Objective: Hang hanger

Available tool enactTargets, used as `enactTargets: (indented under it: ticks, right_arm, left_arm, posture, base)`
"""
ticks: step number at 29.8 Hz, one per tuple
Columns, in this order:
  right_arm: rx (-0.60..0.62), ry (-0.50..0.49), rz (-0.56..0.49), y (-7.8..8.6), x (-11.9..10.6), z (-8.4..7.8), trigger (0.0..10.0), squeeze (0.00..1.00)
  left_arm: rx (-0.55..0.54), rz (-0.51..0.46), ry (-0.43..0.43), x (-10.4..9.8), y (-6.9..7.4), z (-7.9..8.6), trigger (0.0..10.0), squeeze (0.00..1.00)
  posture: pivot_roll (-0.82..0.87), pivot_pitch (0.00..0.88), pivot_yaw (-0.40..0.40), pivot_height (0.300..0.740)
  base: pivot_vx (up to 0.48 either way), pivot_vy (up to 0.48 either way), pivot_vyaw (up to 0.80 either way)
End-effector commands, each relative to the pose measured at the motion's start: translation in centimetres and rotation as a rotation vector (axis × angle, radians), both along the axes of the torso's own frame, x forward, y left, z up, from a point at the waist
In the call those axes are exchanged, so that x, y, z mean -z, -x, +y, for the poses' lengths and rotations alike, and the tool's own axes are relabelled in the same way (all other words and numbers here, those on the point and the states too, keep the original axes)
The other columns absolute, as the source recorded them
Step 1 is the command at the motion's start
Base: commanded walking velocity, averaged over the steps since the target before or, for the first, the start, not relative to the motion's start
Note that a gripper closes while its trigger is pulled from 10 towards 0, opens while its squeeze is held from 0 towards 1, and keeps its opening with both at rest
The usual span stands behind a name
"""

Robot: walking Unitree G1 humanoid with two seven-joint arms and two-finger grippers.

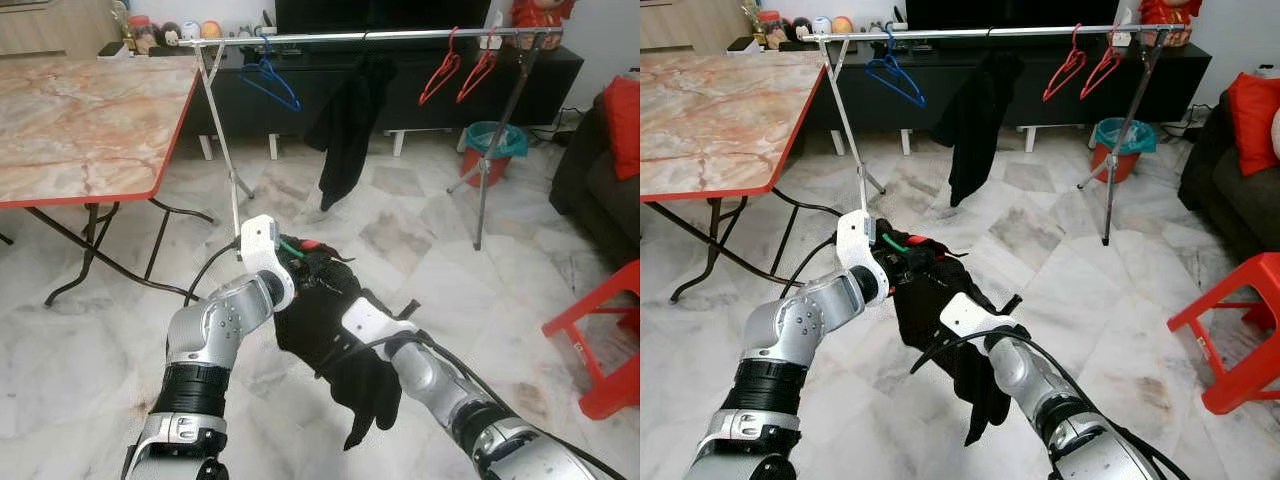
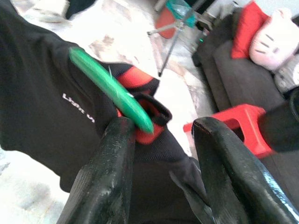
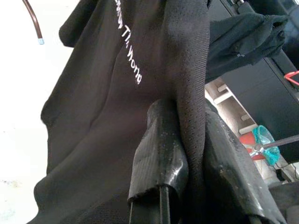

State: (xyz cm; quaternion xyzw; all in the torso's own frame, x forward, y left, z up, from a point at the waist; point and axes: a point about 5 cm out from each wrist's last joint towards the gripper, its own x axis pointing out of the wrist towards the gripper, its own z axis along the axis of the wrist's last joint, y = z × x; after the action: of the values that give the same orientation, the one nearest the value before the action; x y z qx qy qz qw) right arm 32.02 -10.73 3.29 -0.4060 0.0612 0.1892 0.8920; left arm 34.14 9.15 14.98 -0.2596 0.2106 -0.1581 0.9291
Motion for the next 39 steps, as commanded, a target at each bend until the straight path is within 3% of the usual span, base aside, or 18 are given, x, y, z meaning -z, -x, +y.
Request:
enactTargets:
  ticks: [1, 3, 13, 19, 24, 29, 33, 37, 39]
  right_arm:
    - [-0.034, -0.01, -0.046, -0.5, -0.9, 0.9, 0.0, 0.0]
    - [-0.031, -0.01, -0.041, -0.5, -0.9, 1.2, 0.0, 0.0]
    - [-0.027, -0.031, -0.026, -1.0, -1.4, 2.7, 0.0, 0.0]
    - [-0.012, -0.026, -0.048, -1.2, -1.7, 3.1, 0.0, 0.0]
    - [-0.022, -0.049, -0.065, -1.2, -2.1, 4.0, 0.0, 0.0]
    - [-0.021, -0.065, -0.055, -1.2, -2.1, 4.5, 0.0, 0.0]
    - [-0.028, -0.092, -0.02, -1.0, -1.9, 5.1, 0.0, 0.0]
    - [-0.035, -0.093, -0.014, -0.9, -1.9, 5.5, 0.0, 0.0]
    - [-0.04, -0.113, -0.026, -0.9, -1.8, 4.5, 0.0, 0.0]
  left_arm:
    - [-0.026, 0.025, 0.001, -0.3, -0.2, 0.0, 10.0, 0.0]
    - [-0.014, 0.026, -0.053, -0.3, 0.2, 0.0, 10.0, 0.0]
    - [-0.06, 0.077, -0.046, -0.1, 0.3, 0.4, 10.0, 0.0]
    - [-0.132, 0.117, -0.061, 0.4, 0.3, 0.6, 10.0, 0.0]
    - [-0.256, 0.115, -0.058, 0.5, 0.0, 1.7, 10.0, 0.0]
    - [-0.351, 0.091, 0.011, 0.0, -0.3, 2.2, 10.0, 0.0]
    - [-0.327, 0.078, 0.112, -0.3, -0.5, 1.5, 10.0, 0.0]
    - [-0.316, 0.101, 0.12, 0.1, -0.5, 1.1, 10.0, 0.0]
    - [-0.308, 0.109, 0.13, 0.3, -0.4, 0.9, 10.0, 0.0]
  posture:
    - [0.07, 0.0, 0.026, 0.74]
    - [0.08, 0.0, 0.028, 0.74]
    - [0.08, 0.0, 0.029, 0.74]
    - [0.08, 0.0, 0.031, 0.74]
    - [0.08, 0.0, 0.031, 0.74]
    - [0.08, 0.0, 0.031, 0.74]
    - [0.08, 0.0, 0.031, 0.74]
    - [0.07, 0.0, 0.031, 0.74]
    - [0.06, 0.0, 0.033, 0.74]
  base:
    - [0.0, 0.0, 0.0]
    - [0.0, 0.0, 0.0]
    - [0.0, 0.0, 0.0]
    - [0.0, 0.0, 0.0]
    - [0.0, 0.0, 0.0]
    - [0.0, 0.0, 0.0]
    - [0.0, 0.0, 0.0]
    - [0.0, 0.0, 0.0]
    - [0.0, 0.0, 0.0]
